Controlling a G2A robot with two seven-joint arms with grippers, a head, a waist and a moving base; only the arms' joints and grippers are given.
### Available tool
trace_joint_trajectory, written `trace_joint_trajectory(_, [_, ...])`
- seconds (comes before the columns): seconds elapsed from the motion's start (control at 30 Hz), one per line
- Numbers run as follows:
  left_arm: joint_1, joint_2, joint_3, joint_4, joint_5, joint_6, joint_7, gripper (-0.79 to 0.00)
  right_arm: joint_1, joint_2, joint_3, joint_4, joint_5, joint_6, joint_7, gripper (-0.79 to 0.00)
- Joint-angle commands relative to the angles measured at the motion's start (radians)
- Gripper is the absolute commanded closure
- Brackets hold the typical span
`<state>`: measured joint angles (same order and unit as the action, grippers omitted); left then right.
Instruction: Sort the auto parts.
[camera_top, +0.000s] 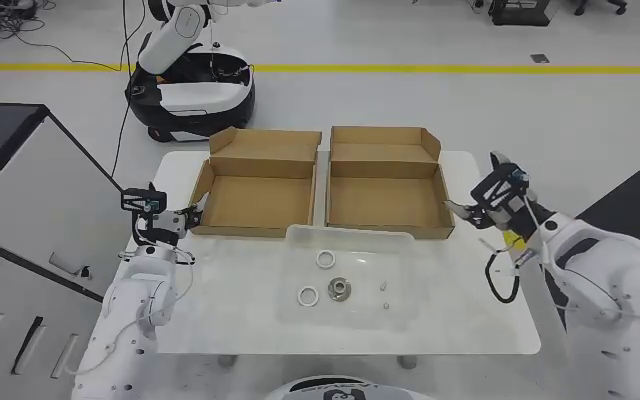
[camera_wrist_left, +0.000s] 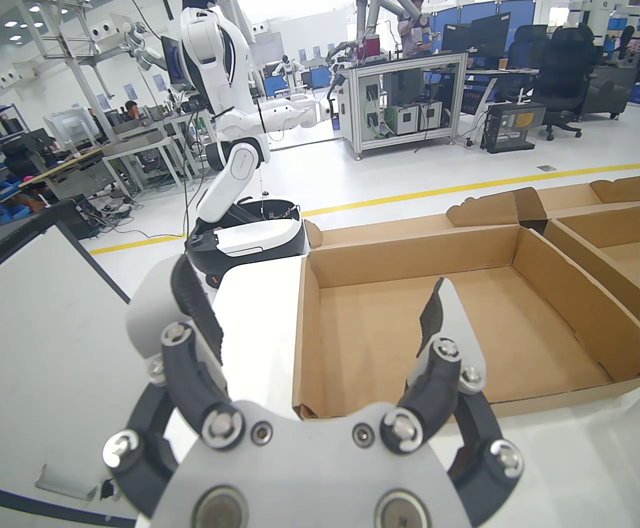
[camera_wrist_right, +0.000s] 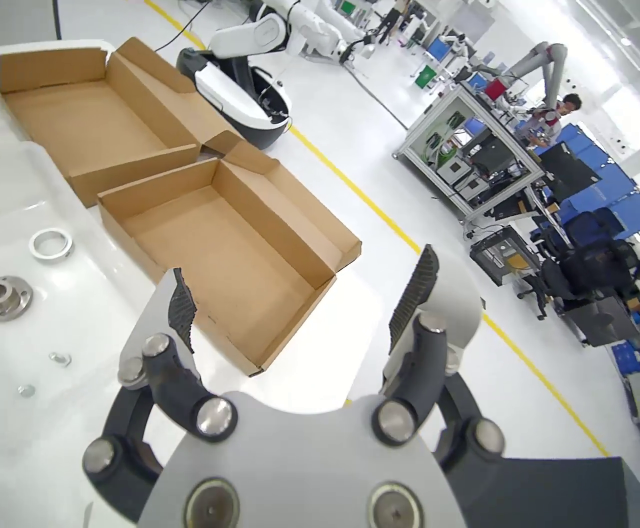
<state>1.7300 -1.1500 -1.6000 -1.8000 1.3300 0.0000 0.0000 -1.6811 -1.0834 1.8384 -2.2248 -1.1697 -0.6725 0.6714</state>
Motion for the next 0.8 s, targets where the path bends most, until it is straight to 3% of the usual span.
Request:
trace_joint_trajectory(0.0, [0.0, 0.0, 0.0, 0.0, 0.0, 0.0, 0.0, -0.785, 0.015, 0.005, -0.001, -0.013, 0.022, -0.034, 0.051, -0.785])
trace_joint_trajectory(0.33, [0.0, 0.0, 0.0, 0.0, 0.0, 0.0, 0.0, -0.785, 0.092, 0.038, -0.036, -0.064, 0.202, -0.15, 0.315, -0.785])
trace_joint_trajectory(0.53, [0.0, 0.0, 0.0, 0.0, 0.0, 0.0, 0.0, -0.785, 0.121, 0.08, -0.109, -0.098, 0.254, -0.103, 0.373, -0.785])
trace_joint_trajectory(0.77, [0.0, 0.0, 0.0, 0.0, 0.0, 0.0, 0.0, -0.785, 0.158, 0.159, -0.201, -0.125, 0.335, -0.033, 0.443, -0.785])
